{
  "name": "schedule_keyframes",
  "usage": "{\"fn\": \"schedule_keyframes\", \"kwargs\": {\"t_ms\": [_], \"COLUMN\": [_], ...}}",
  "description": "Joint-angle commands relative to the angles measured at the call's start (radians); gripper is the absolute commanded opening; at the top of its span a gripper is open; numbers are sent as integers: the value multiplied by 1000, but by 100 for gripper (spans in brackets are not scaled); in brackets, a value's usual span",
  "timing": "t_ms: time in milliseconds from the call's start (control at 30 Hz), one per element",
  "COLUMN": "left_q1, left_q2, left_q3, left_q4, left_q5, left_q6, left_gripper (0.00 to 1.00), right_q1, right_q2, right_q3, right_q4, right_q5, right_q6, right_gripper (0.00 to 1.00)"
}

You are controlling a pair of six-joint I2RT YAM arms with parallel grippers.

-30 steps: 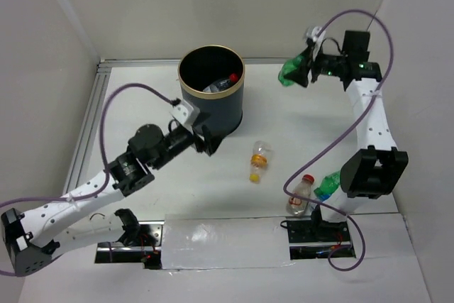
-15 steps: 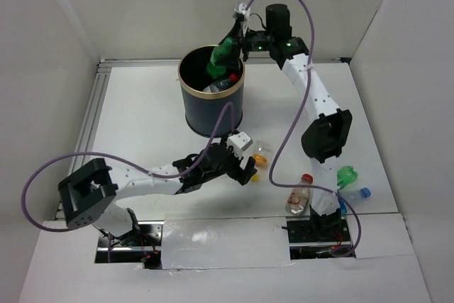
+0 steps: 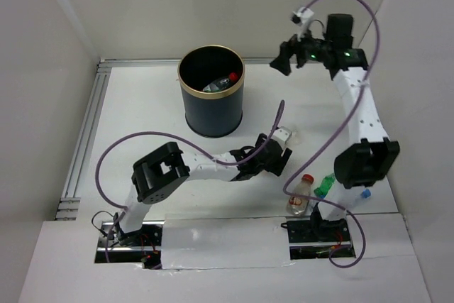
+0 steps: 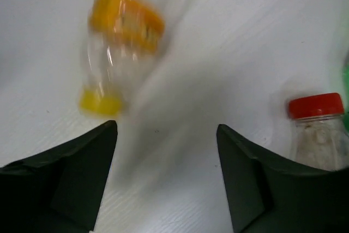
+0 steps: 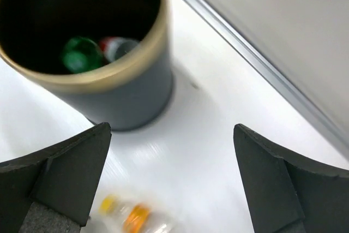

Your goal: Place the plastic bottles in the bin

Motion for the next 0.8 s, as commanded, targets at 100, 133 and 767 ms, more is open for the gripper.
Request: {"fn": "schedule_keyframes", "kwargs": {"t_ms": [100,133,767], "left_q1": [-17,-17,-26], "left_q2": [66,66,-428], "left_q3": [70,59,-317], "left_q4": [-163,-163,-187], "left_q5": [-141,-129,64], "left_q6": [-50,-50,-113], "left_gripper": [49,48,84], "right_q1": [-184,-202,-341], "right_q2": [-292,-321,219], "right_q3": [-291,-331,-232], "right_q4": [-115,-115,-13], "right_q5": [68,68,240], "right_q6": [-141,-181,-235], "right_gripper": [100,100,100]}}
